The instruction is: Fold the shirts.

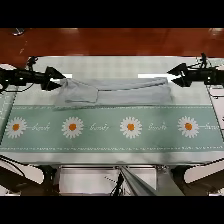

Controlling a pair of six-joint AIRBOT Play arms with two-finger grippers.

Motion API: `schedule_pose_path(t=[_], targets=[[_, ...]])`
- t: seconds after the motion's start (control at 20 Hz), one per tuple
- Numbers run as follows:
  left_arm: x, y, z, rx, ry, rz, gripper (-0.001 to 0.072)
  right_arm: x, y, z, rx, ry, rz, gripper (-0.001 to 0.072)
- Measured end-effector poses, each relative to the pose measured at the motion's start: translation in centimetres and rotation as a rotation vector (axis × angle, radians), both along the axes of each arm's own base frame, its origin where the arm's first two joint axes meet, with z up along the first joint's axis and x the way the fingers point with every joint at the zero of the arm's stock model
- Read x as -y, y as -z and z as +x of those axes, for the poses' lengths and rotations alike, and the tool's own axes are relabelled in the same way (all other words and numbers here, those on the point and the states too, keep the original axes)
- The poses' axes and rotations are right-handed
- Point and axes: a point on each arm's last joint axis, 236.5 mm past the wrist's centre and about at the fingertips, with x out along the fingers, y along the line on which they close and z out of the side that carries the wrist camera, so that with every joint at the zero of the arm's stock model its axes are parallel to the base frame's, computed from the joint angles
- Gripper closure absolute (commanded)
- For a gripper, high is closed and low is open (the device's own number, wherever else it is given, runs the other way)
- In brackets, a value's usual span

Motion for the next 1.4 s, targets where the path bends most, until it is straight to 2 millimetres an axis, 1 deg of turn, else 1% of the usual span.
schedule_pose_path(t=[0.05, 0.15, 0.25, 0.3, 0.4, 0.5, 0.6, 0.65, 0.7, 0.75, 0.8, 0.85, 0.9, 0.95, 1.0, 1.1, 1.15, 1.25, 1.3, 1.35, 1.4], targets=[[-1.4, -0.3, -0.9, -0.016, 0.004, 0.033, 0.0004, 1.2, -0.1, -0.5, -0.009, 0.004, -0.005, 0.0091], [-4.8, -0.7, -3.2, -0.041, -0.012, 0.129, 0.0004, 3.3, 0.4, -1.9, -0.049, 0.011, -0.016, 0.0091], [-7.8, -1.1, -5.4, -0.045, -0.076, 0.214, 0.0004, 4.3, 1.3, -3.2, -0.089, 0.008, -0.019, 0.0091], [-8.7, -1.3, -6.2, -0.033, -0.116, 0.247, 0.0004, 4.3, 1.8, -3.7, -0.107, -0.001, -0.016, 0.0091], [-9.1, -2.1, -7.9, 0.002, -0.167, 0.280, 0.0004, 3.8, 2.9, -4.4, -0.136, -0.029, -0.006, 0.0091], [-8.4, -2.8, -9.2, 0.052, -0.191, 0.289, 0.0004, 2.4, 4.0, -4.7, -0.159, -0.071, 0.011, 0.0091], [-6.8, -3.1, -10.1, 0.082, -0.177, 0.283, 0.0005, 0.7, 4.9, -4.6, -0.168, -0.105, 0.032, 0.0091], [-6.1, -3.3, -10.2, 0.099, -0.171, 0.283, 0.0005, -0.5, 5.1, -4.5, -0.171, -0.125, 0.051, 0.0091], [-5.3, -3.3, -10.4, 0.107, -0.155, 0.280, 0.0005, -1.6, 5.3, -4.5, -0.175, -0.145, 0.065, 0.0113], [-4.6, -3.4, -10.3, 0.120, -0.148, 0.281, 0.0008, -2.5, 5.5, -4.5, -0.180, -0.161, 0.072, 0.0256], [-3.9, -3.5, -10.3, 0.131, -0.139, 0.278, 0.0010, -3.1, 5.8, -4.6, -0.187, -0.179, 0.066, 0.0565], [-3.3, -3.6, -10.1, 0.143, -0.136, 0.272, 0.0125, -3.4, 6.1, -4.6, -0.191, -0.195, 0.050, 0.0679], [-2.7, -3.9, -9.8, 0.156, -0.138, 0.258, 0.0658, -4.0, 5.5, -4.4, -0.185, -0.208, 0.065, 0.0680], [-1.9, -4.2, -9.6, 0.167, -0.132, 0.238, 0.0685, -4.4, 4.8, -4.3, -0.173, -0.224, 0.067, 0.0680], [-1.1, -4.5, -9.4, 0.181, -0.121, 0.223, 0.0685, -4.5, 4.1, -4.4, -0.168, -0.242, 0.062, 0.0680], [1.3, -5.4, -9.2, 0.213, -0.084, 0.173, 0.0686, -4.1, 2.1, -4.6, -0.147, -0.263, 0.021, 0.0680], [2.8, -5.9, -9.2, 0.227, -0.055, 0.147, 0.0686, -3.6, 1.3, -5.3, -0.152, -0.279, -0.021, 0.0680], [6.5, -6.8, -9.3, 0.256, 0.020, 0.110, 0.0688, -2.8, -1.4, -6.8, -0.134, -0.304, -0.115, 0.0680], [6.8, -6.8, -9.3, 0.258, 0.029, 0.109, 0.0688, -2.7, -1.8, -7.2, -0.132, -0.309, -0.130, 0.0680], [10.3, -7.0, -9.9, 0.257, 0.116, 0.127, 0.0688, -2.1, -4.4, -9.1, -0.110, -0.314, -0.213, 0.0680], [12.1, -7.0, -9.9, 0.260, 0.155, 0.164, 0.0688, -2.1, -6.0, -10.3, -0.089, -0.312, -0.248, 0.0680]])
